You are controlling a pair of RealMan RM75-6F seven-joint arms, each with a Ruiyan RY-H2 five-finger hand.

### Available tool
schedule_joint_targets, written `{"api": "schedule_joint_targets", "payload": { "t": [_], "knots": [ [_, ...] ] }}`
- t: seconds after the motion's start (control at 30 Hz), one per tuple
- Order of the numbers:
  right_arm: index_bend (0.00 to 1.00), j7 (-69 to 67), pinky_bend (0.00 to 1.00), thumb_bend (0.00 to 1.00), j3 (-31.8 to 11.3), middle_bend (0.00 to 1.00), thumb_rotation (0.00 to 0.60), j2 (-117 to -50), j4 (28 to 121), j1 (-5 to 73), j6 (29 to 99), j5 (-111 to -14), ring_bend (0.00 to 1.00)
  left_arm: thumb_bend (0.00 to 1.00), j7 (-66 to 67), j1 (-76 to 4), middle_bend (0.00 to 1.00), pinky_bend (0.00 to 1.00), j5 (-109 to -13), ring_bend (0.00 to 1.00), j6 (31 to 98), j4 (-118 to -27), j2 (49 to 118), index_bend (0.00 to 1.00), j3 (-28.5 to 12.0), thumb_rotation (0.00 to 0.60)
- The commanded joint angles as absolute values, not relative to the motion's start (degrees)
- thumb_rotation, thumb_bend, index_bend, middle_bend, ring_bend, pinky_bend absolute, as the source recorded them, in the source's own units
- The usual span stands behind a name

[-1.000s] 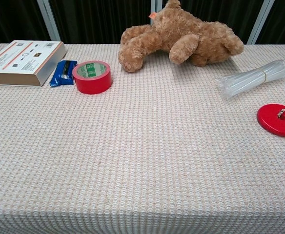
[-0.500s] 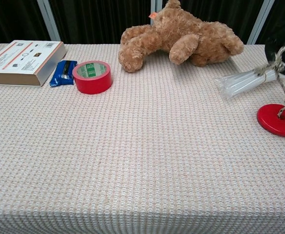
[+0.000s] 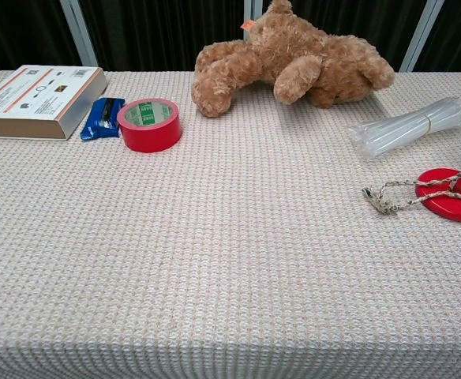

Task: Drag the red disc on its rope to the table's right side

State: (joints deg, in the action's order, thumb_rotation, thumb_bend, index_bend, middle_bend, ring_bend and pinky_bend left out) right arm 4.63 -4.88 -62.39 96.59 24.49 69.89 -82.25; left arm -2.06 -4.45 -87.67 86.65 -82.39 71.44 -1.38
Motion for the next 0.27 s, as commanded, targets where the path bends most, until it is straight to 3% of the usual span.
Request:
{"api": "schedule_joint_targets", "payload": {
  "t": [0.03, 0.17, 0.27],
  "knots": [
    [0.00, 4.6, 0.00, 0.00, -1.2, 0.00, 0.600, -61.8, 94.7, 18.0, 77.9, -86.3, 0.00, 0.01, -2.0, -4.6, 0.12, 0.12, -88.0, 0.02, 86.9, -82.7, 71.3, 0.14, -1.5, 0.600],
    [0.00, 4.8, 0.00, 0.00, 1.1, 0.00, 0.600, -64.8, 89.9, 10.9, 85.8, -86.4, 0.00, 0.01, -1.7, -4.9, 0.12, 0.12, -88.4, 0.02, 87.0, -83.1, 70.9, 0.14, -1.7, 0.600],
    [0.00, 3.4, 0.00, 0.00, 2.4, 0.00, 0.600, -66.5, 86.8, 7.4, 87.7, -85.1, 0.00, 0.01, -1.4, -4.9, 0.12, 0.12, -88.4, 0.02, 87.2, -83.6, 70.6, 0.14, -1.8, 0.600]
  ]
}}
